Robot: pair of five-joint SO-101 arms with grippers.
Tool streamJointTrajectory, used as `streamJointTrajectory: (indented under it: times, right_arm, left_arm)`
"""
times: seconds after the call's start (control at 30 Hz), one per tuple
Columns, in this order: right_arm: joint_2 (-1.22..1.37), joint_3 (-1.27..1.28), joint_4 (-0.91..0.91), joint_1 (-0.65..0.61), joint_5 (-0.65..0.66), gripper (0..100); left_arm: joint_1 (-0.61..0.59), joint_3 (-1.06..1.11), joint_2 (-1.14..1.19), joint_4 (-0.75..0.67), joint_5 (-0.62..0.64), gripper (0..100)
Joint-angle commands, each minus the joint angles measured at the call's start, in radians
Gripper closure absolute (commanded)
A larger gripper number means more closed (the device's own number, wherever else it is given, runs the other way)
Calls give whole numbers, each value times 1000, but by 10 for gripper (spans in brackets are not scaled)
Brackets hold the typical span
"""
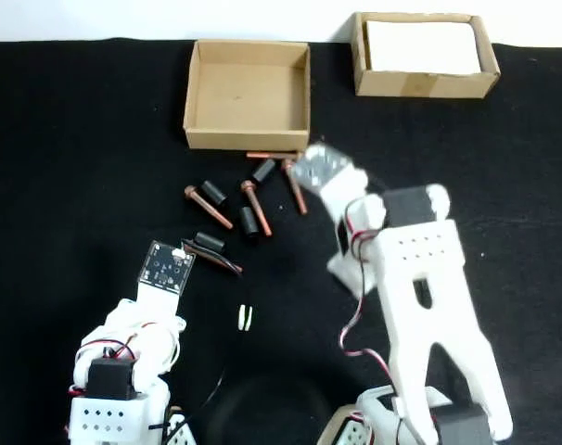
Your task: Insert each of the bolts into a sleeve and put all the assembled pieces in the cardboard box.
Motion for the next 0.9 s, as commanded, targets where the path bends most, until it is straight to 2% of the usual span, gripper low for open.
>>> streamJointTrajectory:
  times: [0.0,0.1,0.2,0.4,0.57,0.67,0.77,0.87]
  right_arm:
    - [-48,68,-44,33,-8,991]
    - [-48,87,-56,76,-8,991]
    - [-50,87,-51,120,-5,991]
    - [-45,87,-54,145,-2,991]
    - [-42,87,-59,145,-5,991]
    - [-44,87,-54,145,-5,991]
    - [-50,87,-54,145,-6,991]
    - [-50,87,-54,148,-6,991]
  left_arm:
    - [-27,5,-10,2,-5,991]
    - [-59,-22,-10,-98,-8,990]
    - [-84,-68,-1,-193,-110,982]
    - [-199,-277,44,-239,12,981]
    - [-199,-605,367,-230,103,973]
    - [-191,-917,707,-129,206,933]
    - [-110,-1268,1078,106,328,899]
    - [-21,-1555,1431,295,519,896]
